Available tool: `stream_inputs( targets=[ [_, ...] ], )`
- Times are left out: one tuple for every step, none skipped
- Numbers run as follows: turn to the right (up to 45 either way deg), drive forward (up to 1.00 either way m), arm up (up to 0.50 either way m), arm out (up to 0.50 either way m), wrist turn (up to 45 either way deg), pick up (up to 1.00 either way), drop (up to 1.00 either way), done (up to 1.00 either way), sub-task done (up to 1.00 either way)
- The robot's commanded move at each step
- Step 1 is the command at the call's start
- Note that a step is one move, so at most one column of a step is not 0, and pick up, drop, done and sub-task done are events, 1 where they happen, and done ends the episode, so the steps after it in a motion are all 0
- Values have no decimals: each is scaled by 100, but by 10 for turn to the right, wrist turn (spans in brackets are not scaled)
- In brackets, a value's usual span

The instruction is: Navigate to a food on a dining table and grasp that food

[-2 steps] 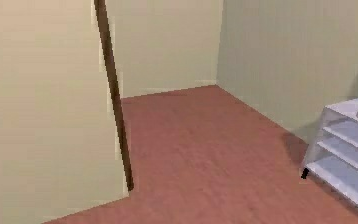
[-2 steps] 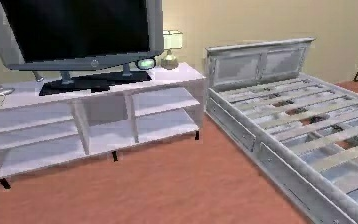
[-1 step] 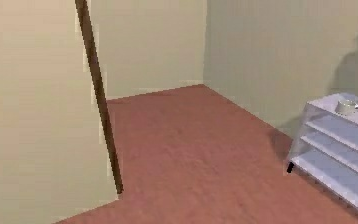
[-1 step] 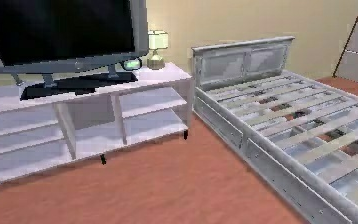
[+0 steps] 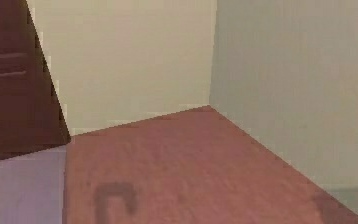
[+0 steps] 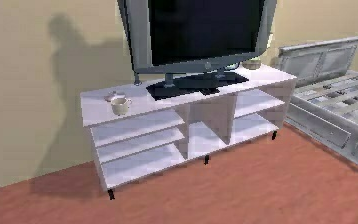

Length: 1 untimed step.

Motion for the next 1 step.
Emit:
stream_inputs(
  targets=[
    [0,20,0,0,0,0,0,0,0]
  ],
)
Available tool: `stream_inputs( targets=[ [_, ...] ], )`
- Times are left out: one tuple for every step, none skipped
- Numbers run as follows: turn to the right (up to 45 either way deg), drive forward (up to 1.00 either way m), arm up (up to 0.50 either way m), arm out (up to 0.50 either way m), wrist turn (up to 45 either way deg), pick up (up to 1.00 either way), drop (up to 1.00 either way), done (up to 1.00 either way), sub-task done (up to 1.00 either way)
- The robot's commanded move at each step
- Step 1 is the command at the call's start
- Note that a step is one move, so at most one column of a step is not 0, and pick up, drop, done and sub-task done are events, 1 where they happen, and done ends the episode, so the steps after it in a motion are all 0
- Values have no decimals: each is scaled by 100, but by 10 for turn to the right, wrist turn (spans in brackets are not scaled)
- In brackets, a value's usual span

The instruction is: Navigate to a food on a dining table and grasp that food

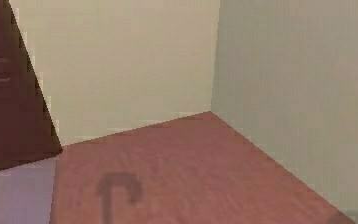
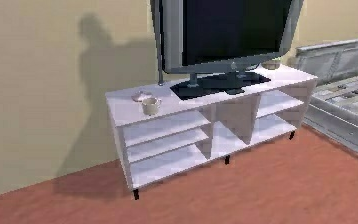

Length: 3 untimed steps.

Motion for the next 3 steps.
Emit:
stream_inputs(
  targets=[
    [-210,0,0,0,0,0,0,0,0],
    [0,55,0,0,0,0,0,0,0],
    [-450,0,0,0,0,0,0,0,0]
  ],
)
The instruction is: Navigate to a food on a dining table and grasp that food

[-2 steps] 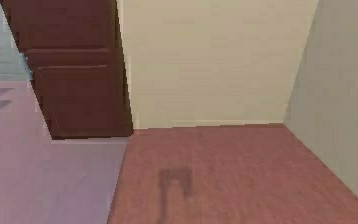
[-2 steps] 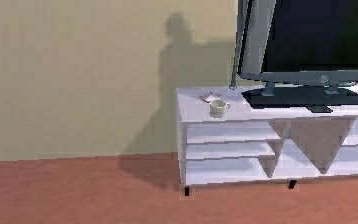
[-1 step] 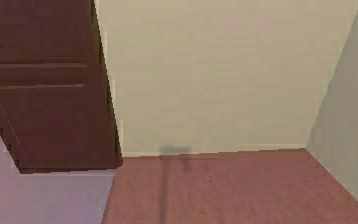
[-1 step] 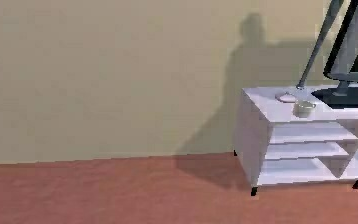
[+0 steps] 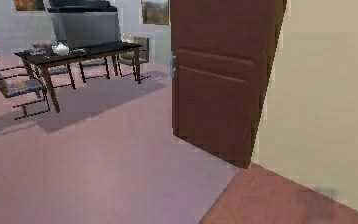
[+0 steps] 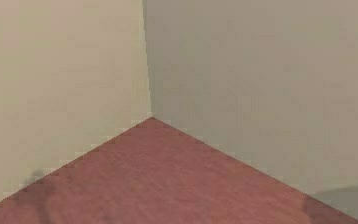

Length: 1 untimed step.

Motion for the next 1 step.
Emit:
stream_inputs(
  targets=[
    [-30,0,0,0,0,0,0,0,0]
  ],
)
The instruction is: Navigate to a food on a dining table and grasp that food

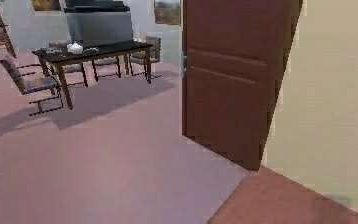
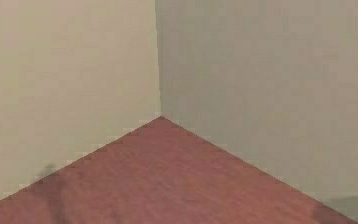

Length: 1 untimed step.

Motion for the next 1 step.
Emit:
stream_inputs(
  targets=[
    [0,40,0,0,0,0,0,0,0]
  ],
)
